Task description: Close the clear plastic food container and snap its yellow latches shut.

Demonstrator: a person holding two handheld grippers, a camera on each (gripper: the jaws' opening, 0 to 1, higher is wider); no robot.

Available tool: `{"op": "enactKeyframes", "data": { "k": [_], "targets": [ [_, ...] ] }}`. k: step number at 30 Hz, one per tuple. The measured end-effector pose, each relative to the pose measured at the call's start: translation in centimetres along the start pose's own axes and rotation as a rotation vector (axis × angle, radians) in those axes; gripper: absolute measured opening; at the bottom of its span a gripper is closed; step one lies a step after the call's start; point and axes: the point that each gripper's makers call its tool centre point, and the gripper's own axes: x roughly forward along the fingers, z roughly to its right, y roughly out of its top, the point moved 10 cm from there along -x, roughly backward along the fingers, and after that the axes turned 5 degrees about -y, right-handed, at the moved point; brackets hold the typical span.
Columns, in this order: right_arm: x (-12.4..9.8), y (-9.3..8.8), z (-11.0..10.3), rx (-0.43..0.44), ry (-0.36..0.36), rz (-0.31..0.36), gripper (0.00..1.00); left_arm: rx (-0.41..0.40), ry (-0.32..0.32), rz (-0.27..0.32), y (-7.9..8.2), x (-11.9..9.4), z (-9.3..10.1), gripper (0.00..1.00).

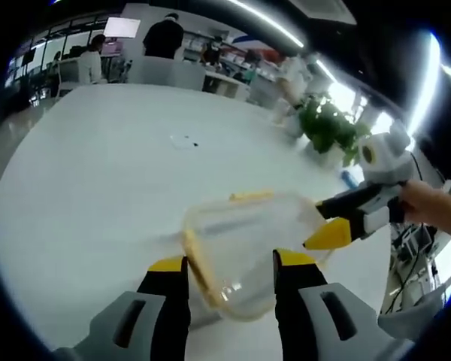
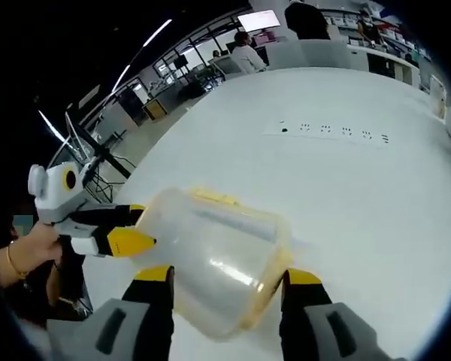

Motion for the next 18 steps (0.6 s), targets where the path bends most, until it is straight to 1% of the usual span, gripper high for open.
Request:
{"op": "enactKeyframes", "data": {
  "k": [9,11,12,13,15,18],
  "targets": [
    [-0.02,0.07,0.06,0.005,0.001,0.000,0.56,-0.022,0.000,0.015,-0.04,-0.03,-0.04,0.43],
    [-0.13,0.02,-0.10,0.004,-0.005,0.005,0.56,-0.013,0.003,0.012,0.08,0.05,-0.11,0.43],
    [-0.16,0.01,-0.11,0.001,-0.008,0.009,0.56,-0.004,0.002,0.013,0.12,0.02,-0.05,0.43],
    [-0.21,-0.11,-0.05,0.004,-0.009,0.020,0.56,-0.012,0.006,0.016,0.12,0.03,-0.07,0.44],
    [-0.24,-0.35,-0.02,0.004,-0.011,0.043,0.56,-0.047,0.007,0.018,0.04,0.08,-0.05,0.43],
    [-0.63,-0.64,-0.26,0.004,-0.031,0.079,0.55,-0.037,0.019,0.025,0.01,-0.16,-0.10,0.44]
  ]
}}
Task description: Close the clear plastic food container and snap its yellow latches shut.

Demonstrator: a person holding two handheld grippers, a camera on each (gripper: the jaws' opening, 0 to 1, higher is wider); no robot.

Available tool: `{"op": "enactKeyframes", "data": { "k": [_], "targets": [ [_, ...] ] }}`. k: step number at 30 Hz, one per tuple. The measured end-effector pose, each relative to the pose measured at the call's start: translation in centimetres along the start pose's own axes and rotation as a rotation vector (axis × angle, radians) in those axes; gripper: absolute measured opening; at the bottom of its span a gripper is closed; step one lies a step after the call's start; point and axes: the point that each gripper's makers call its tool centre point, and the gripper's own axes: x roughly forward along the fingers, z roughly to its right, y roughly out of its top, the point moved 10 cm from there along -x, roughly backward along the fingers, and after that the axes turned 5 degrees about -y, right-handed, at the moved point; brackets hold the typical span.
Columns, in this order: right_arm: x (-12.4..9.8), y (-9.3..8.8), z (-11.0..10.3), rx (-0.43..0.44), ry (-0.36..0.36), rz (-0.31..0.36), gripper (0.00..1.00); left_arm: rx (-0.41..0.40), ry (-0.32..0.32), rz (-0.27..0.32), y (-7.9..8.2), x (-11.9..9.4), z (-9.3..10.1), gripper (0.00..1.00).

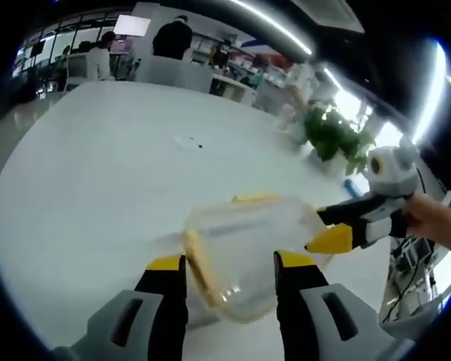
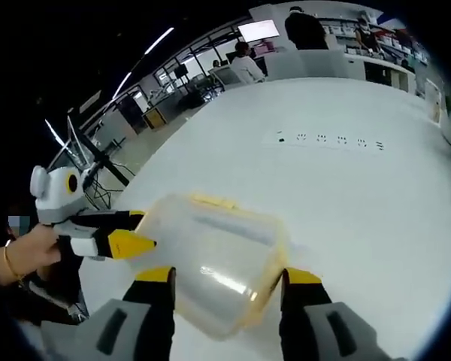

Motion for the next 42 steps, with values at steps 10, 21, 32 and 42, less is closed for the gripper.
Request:
{"op": "enactKeyframes", "data": {
  "k": [10,21,32,42],
  "targets": [
    [-2.0,-1.3,-0.6,0.049,-0.005,0.064,0.57,-0.003,-0.017,0.053,0.2,-2.7,0.2,0.49],
    [-4.3,-2.4,-1.5,-0.007,-0.013,0.112,0.63,0.093,0.001,0.074,-0.9,-5.4,1.5,0.54],
    [-6.6,-3.3,-3.2,-0.083,-0.028,0.142,0.73,0.200,0.035,0.068,-2.3,-7.8,3.2,0.65],
    [-7.8,-5.4,-4.5,-0.108,-0.025,0.136,0.73,0.231,0.080,0.055,-3.7,-10.1,4.0,0.70]
  ]
}}
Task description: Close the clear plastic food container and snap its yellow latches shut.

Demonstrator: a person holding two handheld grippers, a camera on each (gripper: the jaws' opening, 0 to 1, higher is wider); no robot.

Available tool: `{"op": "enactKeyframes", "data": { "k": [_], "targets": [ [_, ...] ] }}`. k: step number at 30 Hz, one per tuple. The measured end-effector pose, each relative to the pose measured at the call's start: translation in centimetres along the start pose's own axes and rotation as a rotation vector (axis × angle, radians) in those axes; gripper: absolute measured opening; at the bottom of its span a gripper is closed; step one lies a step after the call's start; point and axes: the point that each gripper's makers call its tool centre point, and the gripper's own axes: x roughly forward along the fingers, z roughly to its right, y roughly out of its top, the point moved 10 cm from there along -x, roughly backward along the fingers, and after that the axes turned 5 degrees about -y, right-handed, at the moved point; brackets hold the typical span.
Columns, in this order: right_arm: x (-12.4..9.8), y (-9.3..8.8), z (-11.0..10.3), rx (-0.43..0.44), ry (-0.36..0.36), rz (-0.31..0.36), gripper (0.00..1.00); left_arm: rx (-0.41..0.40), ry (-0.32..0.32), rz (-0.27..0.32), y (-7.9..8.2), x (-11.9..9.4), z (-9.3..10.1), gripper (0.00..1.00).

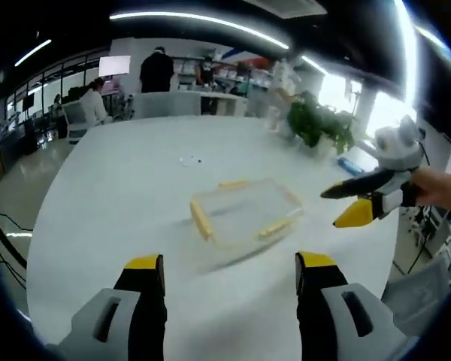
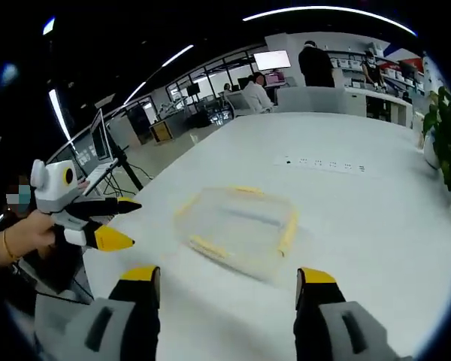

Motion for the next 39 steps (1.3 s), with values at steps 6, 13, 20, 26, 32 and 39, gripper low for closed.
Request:
{"op": "enactKeyframes", "data": {
  "k": [6,13,20,26,32,39],
  "targets": [
    [-0.9,-1.5,-0.5,-0.031,-0.007,-0.020,0.74,-0.004,-0.012,-0.013,-1.1,-0.9,0.9,0.72],
    [-2.2,-2.5,-1.0,-0.045,-0.009,-0.022,0.74,0.004,-0.015,-0.012,-2.1,-1.7,1.5,0.72],
    [-3.5,-3.2,-1.3,-0.069,-0.006,-0.020,0.75,0.006,-0.013,0.000,-2.7,-2.4,1.9,0.76],
    [-3.9,-4.0,-1.5,-0.074,-0.002,-0.029,0.76,0.005,-0.047,-0.012,-3.4,-2.4,2.3,0.77],
    [-4.4,-4.3,-1.7,-0.080,-0.002,-0.030,0.77,0.032,-0.049,-0.026,-3.8,-2.7,2.4,0.78],
    [-4.9,-4.7,-1.4,-0.087,0.002,-0.036,0.77,0.036,-0.062,-0.030,-4.1,-2.7,2.5,0.78]
  ]
}}
